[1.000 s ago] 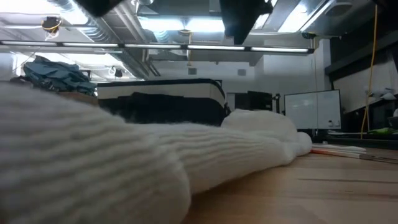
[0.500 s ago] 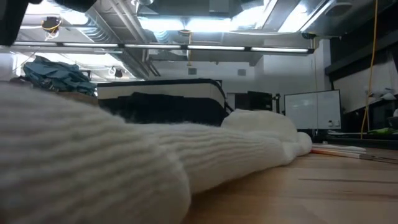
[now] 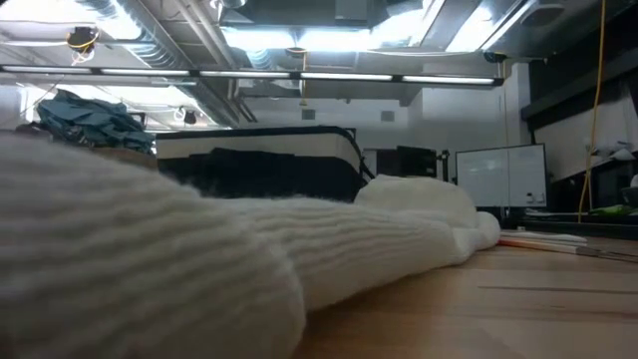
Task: Fold towel
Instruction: Fold the top white patterned towel
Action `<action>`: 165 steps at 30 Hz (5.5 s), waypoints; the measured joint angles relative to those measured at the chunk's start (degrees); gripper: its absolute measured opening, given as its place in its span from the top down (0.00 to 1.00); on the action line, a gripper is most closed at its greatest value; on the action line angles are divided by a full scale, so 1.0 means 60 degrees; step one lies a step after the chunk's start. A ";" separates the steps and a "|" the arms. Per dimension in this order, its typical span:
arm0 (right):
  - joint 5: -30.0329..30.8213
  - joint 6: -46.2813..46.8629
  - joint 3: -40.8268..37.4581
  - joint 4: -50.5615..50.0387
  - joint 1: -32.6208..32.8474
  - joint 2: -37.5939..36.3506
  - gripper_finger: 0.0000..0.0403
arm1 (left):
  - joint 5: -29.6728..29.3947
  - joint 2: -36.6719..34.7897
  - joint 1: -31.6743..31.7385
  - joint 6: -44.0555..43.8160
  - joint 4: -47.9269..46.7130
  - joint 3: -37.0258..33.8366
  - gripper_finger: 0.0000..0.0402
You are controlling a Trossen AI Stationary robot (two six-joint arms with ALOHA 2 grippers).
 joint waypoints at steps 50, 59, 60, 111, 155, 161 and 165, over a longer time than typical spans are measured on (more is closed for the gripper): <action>0.1545 -0.4749 0.0000 0.1716 0.0047 0.1232 0.63 | -0.0058 0.0518 0.0006 0.1792 0.3261 -0.1919 0.55; 0.1216 -0.4609 -0.0004 0.1861 0.0055 0.1673 0.63 | -0.0061 0.0507 0.0063 0.1640 0.3943 -0.2251 0.55; 0.1229 -0.4503 -0.0004 0.1877 0.0055 0.1685 0.63 | -0.0061 0.0507 0.0063 0.1631 0.3958 -0.2262 0.55; 0.1206 0.1588 0.0827 0.3286 0.0629 0.1545 0.99 | -0.0058 -0.0427 -0.0964 -0.3479 0.3423 -0.1397 0.96; 0.1198 0.1521 0.0812 0.3219 0.0546 0.1531 0.97 | -0.0067 0.1730 -0.2039 -0.3798 0.5985 -0.1421 0.46; 0.1202 0.1517 0.0812 0.3228 0.0546 0.1531 0.97 | -0.0413 0.2032 -0.2043 -0.3874 0.6034 -0.1399 0.46; 0.1206 0.1513 0.0812 0.3230 0.0546 0.1531 0.97 | -0.0775 0.2041 -0.2050 -0.4162 0.6023 -0.1399 0.52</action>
